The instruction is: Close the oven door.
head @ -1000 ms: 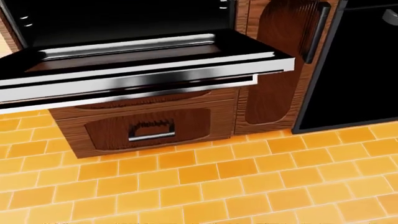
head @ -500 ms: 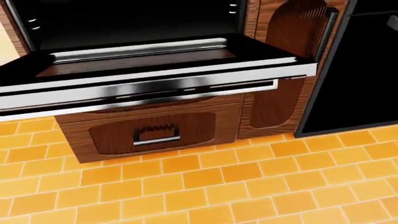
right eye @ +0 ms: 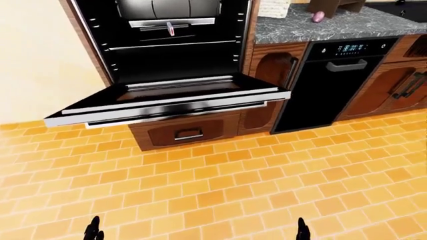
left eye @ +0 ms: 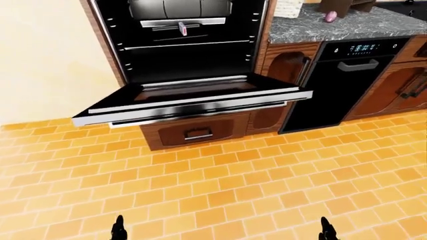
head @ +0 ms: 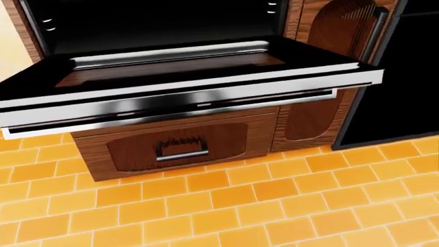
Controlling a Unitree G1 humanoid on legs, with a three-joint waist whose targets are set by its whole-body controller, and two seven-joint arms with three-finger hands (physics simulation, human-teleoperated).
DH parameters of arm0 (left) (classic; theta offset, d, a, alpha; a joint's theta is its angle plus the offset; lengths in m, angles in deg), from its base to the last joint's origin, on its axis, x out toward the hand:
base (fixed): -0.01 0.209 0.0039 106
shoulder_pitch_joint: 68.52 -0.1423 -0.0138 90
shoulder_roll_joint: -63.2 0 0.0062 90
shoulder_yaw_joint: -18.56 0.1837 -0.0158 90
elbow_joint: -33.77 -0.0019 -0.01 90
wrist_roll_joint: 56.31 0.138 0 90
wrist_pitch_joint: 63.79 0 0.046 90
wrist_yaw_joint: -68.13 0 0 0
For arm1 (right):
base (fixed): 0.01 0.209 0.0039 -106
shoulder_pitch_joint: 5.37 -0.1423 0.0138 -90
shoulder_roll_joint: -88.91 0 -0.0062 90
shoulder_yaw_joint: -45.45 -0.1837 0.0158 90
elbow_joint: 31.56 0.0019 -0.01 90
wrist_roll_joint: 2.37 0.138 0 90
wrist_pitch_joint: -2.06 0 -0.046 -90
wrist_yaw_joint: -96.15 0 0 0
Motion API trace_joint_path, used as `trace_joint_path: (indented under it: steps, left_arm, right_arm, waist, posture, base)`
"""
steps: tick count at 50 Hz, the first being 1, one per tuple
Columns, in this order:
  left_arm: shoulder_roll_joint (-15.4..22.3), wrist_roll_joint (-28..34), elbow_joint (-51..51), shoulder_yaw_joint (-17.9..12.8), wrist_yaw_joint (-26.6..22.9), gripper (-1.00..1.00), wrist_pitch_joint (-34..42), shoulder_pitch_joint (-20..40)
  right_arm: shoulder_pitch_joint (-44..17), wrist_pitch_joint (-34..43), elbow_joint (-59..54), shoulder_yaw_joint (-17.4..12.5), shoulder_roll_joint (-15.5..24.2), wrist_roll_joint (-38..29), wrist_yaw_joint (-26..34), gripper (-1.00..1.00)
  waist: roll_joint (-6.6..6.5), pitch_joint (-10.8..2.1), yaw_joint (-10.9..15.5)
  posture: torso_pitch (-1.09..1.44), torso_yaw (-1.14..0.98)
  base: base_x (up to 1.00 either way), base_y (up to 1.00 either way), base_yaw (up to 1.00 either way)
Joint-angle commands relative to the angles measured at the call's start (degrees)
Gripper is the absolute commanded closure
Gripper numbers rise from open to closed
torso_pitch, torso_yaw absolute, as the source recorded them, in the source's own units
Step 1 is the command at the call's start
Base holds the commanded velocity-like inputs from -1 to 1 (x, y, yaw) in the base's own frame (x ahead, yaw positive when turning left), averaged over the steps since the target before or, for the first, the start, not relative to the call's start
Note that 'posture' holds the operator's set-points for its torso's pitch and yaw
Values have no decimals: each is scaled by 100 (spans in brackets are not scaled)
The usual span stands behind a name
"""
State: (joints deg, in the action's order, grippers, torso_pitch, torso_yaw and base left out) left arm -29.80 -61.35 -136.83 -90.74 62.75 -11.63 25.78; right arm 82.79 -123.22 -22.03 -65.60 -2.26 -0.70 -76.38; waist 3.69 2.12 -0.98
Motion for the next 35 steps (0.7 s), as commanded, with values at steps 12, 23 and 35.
trace_joint_path:
  steps: [12, 23, 35]
  left_arm:
    - [144, -33, 117, -56, 6, -100, -158, 42]
    - [142, -50, 118, -29, 33, -100, -152, 49]
    - [158, -62, 113, -44, 24, -100, -182, 1]
  right_arm:
    - [-20, -112, 84, -3, 51, 11, -13, -100]
    - [-20, -108, 83, -15, 39, 20, -3, -100]
    - [27, -106, 80, -21, 31, -28, -11, -100]
  waist:
    - [-888, -154, 51]
    - [-326, -53, 80]
    - [-94, -92, 22]
  posture:
    - [0, 0]
    - [0, 0]
    - [0, 0]
  base:
    - [0, 27, 0]
    - [0, 27, 0]
    - [0, 28, 0]
